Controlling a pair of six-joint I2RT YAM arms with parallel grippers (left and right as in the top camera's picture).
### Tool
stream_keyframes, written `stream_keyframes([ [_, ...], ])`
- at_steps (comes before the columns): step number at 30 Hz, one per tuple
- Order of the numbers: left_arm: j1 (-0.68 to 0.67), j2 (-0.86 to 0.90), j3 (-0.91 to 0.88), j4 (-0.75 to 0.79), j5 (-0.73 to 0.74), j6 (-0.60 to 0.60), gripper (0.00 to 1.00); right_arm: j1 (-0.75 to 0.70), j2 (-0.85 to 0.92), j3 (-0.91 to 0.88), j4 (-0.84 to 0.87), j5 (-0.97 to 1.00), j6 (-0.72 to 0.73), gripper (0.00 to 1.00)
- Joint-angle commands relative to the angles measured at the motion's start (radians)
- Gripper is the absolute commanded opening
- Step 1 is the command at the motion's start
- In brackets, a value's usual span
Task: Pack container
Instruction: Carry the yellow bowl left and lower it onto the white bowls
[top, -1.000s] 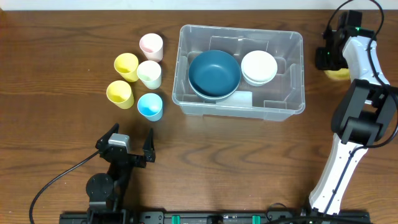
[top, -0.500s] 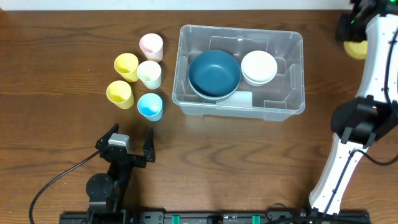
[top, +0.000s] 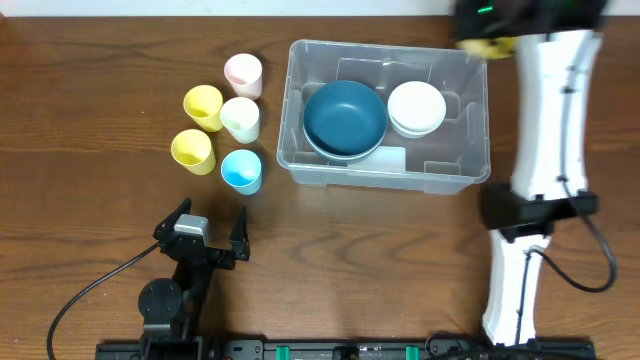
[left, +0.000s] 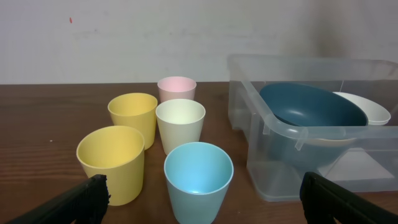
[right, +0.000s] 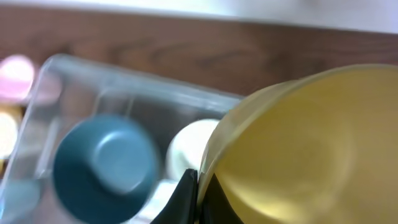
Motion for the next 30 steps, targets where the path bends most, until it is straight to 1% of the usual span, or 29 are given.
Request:
stream_keyframes([
  [1,0.004,-0.006,-0.026,-0.021,-0.001,0.006,0.98,0.098,0.001,-0.032,-0.033,0.135,0.034,0.01],
  [4,0.004,-0.006,-0.026,-0.021,-0.001,0.006,0.98,0.157,0.001,-0.084,-0.046,0.175,0.111,0.01],
  [6,0.004,-0.006,-0.026,-0.021,-0.001,0.006,0.98,0.178,0.001,-0.125,-0.043,0.175,0.137,0.01],
  [10,0.004,-0.006,-0.026,-0.021,-0.001,0.006,0.98,0.185,0.001,-0.215,-0.042,0.176,0.18,0.01],
  [17,0.004,-0.006,-0.026,-0.021,-0.001,0.006,0.98,0.171,0.001,-0.389,0.026,0.175,0.18,0.01],
  [27,0.004,-0.006,-0.026,-0.021,-0.001,0.006,0.98,0.174,0.001,-0.584,0.168,0.152,0.18,0.01],
  [30,0.004,-0.006,-0.026,-0.021,-0.001,0.006,0.98,0.174,0.001,-0.625,0.2,0.152,0.18,0.03],
])
